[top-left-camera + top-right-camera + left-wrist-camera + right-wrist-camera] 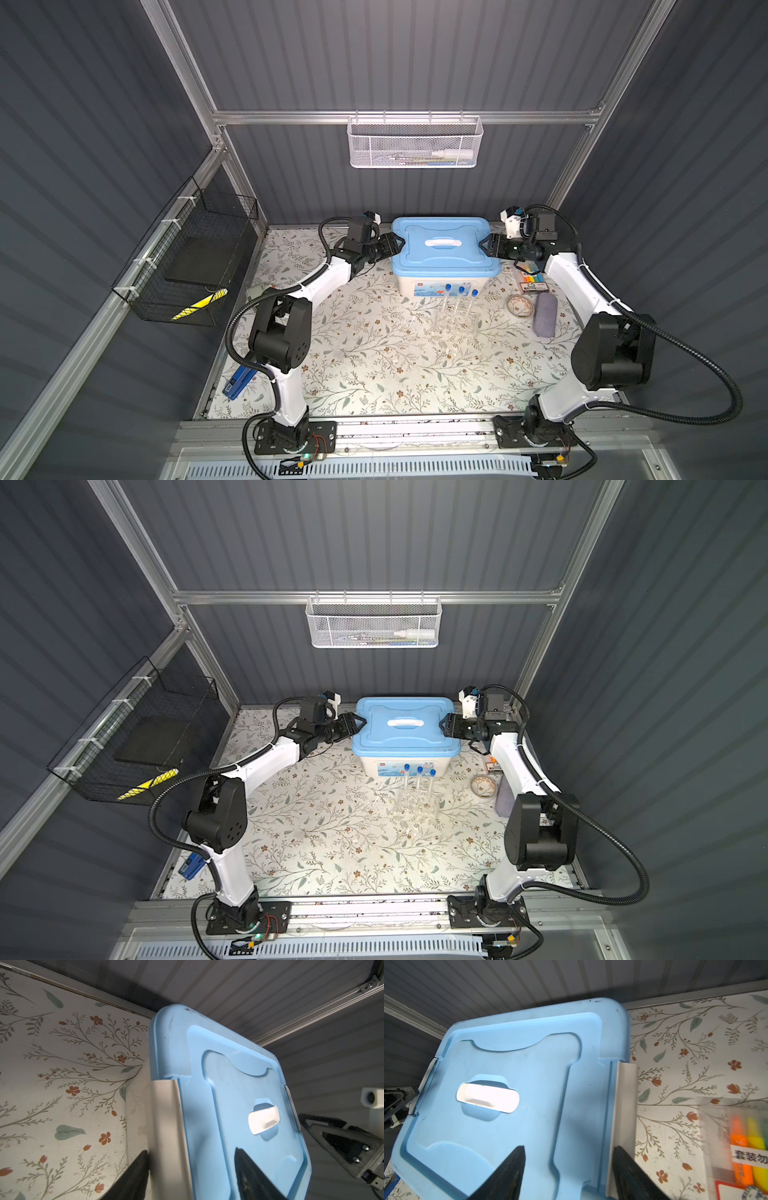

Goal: Organize the chemistry lab equipment

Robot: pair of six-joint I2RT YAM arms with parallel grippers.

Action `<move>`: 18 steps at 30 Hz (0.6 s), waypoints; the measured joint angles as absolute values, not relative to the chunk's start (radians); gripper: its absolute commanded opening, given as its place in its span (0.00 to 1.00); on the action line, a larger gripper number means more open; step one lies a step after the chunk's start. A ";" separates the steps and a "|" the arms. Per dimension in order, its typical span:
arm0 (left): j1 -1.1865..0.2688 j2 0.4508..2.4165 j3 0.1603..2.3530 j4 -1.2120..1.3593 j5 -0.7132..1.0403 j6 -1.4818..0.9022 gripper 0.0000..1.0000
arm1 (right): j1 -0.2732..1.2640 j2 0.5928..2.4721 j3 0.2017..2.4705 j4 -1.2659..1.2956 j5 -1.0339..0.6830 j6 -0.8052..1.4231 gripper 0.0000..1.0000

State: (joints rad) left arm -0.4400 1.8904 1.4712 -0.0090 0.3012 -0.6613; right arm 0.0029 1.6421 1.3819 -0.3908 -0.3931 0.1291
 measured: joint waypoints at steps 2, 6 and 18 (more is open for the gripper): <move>-0.440 1.887 1.471 -0.012 0.294 -0.661 0.65 | 0.002 1.642 1.382 -0.391 -0.396 0.130 0.69; -0.440 1.869 1.471 -0.015 0.282 -0.656 0.67 | 0.003 1.642 1.382 -0.391 -0.396 0.130 0.73; -0.451 1.839 1.503 -0.015 0.272 -0.645 0.70 | -0.019 1.581 1.378 -0.364 -0.326 0.136 0.87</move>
State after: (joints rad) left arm -0.4511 1.8389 1.5028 -0.0154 0.2718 -0.6453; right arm -0.0185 1.5810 1.3781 -0.3645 -0.3256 0.1360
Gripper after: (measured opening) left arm 0.689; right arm 0.859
